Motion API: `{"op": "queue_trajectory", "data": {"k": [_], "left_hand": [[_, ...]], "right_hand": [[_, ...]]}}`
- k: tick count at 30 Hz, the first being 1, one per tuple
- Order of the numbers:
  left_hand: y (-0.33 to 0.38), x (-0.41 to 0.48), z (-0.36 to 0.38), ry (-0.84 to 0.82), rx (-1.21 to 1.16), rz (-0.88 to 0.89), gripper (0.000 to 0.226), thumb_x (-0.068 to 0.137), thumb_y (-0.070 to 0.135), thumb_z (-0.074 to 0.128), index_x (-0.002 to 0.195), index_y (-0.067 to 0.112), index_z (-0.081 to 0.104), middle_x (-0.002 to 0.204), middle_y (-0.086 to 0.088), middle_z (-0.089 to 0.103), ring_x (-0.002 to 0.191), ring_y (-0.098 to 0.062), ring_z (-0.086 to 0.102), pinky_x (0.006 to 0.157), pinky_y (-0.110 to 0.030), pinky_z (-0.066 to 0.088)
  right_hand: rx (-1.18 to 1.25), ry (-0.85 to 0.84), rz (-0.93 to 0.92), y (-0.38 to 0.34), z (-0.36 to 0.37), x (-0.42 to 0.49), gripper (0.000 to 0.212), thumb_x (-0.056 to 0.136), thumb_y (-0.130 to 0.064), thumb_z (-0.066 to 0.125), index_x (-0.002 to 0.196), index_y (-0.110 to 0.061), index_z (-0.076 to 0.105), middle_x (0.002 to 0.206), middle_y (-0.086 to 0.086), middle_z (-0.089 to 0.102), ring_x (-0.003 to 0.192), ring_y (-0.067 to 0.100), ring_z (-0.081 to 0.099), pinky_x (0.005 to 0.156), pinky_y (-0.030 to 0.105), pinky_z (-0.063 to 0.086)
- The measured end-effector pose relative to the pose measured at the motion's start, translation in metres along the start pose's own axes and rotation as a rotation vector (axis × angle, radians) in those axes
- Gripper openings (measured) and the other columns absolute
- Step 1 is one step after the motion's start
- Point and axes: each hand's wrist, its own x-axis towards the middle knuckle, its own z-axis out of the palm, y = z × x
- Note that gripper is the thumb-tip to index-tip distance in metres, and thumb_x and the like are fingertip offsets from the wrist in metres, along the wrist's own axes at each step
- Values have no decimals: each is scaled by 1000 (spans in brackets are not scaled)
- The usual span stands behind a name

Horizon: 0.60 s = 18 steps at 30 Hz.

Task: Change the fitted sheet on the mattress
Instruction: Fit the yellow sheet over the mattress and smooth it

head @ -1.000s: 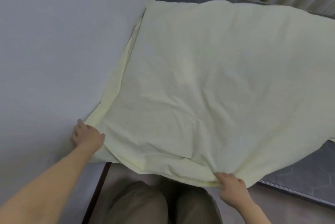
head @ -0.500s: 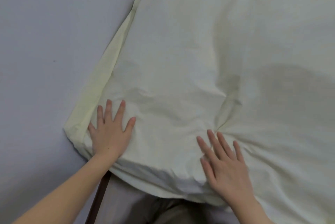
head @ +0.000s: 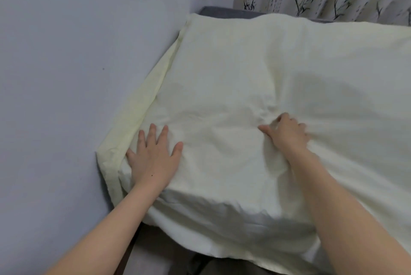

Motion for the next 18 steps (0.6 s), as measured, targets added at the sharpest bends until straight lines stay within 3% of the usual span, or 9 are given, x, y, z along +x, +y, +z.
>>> {"op": "queue_trajectory", "data": {"k": [3,6,9,11,13,18], "left_hand": [[0,2,-4,-30,-20,23,68,91,66,22,152,36,13,162,9,3,149,-18,3,112,-56,14],[-9,6,-9,-31,-45,121,62,94,58,33,150,33,25,161,3,14,146,-19,17,113,-47,20],[-26,18,-24,1,27,186,60,97,46,37,150,21,29,158,-6,23,144,-25,23,116,-42,22],[-38,21,-33,-12,54,102,58,99,42,35,151,18,25,160,-9,16,146,-27,17,118,-43,18],[-46,15,-39,-47,38,15,55,99,33,36,150,17,26,158,-11,15,143,-32,20,115,-46,22],[-75,1,-52,-18,23,54,56,88,1,40,142,14,36,124,-19,41,107,-42,49,93,-46,43]], "right_hand": [[-70,-26,-188,5,1,11,24,98,-39,46,90,-16,46,104,23,62,96,37,61,71,37,40],[-226,122,-190,37,-18,16,4,98,-19,38,95,-18,40,101,24,61,93,40,62,69,36,40],[-362,218,-79,83,-32,11,11,93,-11,36,101,-14,44,99,21,62,91,38,63,69,37,40],[-383,214,-33,96,-35,6,8,96,-20,39,97,-14,44,96,17,62,88,35,62,70,37,38],[-307,184,-43,84,-35,-1,20,96,-34,45,104,-15,47,105,15,60,97,34,59,76,41,40],[-316,162,-456,16,-32,-39,40,93,-42,53,131,-26,53,143,4,43,132,28,38,100,44,37]]}}
